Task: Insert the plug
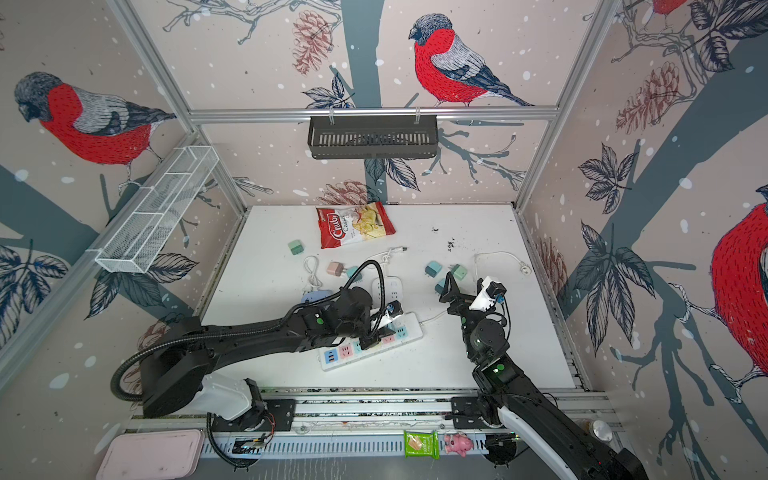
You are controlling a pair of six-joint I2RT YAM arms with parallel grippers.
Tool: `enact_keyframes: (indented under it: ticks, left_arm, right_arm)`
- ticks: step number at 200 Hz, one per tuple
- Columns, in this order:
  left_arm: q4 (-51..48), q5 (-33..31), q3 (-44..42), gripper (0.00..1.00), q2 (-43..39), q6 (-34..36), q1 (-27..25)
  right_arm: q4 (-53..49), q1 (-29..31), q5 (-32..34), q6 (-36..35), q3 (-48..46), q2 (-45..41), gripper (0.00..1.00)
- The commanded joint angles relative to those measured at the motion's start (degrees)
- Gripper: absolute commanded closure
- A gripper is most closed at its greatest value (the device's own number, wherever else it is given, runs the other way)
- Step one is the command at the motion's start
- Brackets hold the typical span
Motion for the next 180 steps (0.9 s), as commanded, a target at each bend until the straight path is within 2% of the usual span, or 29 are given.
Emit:
enact_keyframes:
  ticks: [1, 40, 62, 82, 102, 141, 165, 180]
  left_arm:
    - [3.9, 1.8, 0.6, 1.00, -0.3, -0.1, -0.4]
    - [2.8, 0.5, 2.1, 1.00, 2.5, 0.6, -0.7]
    - [3.8, -2.6, 4.7, 1.00, 5.0, -2.3, -0.9]
    - [0.0, -3.8, 10.1, 1.00, 8.1, -5.3, -1.0]
    - [-3.8, -6.1, 14.2, 1.00, 10.8, -4.3, -1.0]
    - [-10.3, -3.9, 17.4, 1.00, 13.5, -1.8, -2.8]
    - [-11.7, -8.9, 17.3, 1.00, 13.8, -1.0, -4.7]
    - [-12.6, -9.3, 17.5, 1.00, 14.4, -1.2, -4.7]
  right_arm:
    - [-1.9, -0.5, -2.1, 2.0, 1.5, -0.3, 0.00]
    - [-6.7, -1.2, -7.9, 2.5, 5.2, -0.7, 0.00]
    - [-8.0, -1.3, -7.4, 2.8, 6.2, 0.3, 0.00]
    - [-9.3, -2.2, -6.7, 3.8, 6.7, 0.7, 0.00]
    - [-9.3, -3.1, -6.8, 4.2, 6.2, 0.5, 0.00]
    - [-10.5, -5.2, -7.6, 6.1, 6.1, 0.5, 0.00]
    - [-9.3, -5.6, -8.1, 6.1, 5.7, 0.7, 0.00]
    - [-9.0, -5.9, -8.1, 6.3, 5.5, 1.2, 0.00]
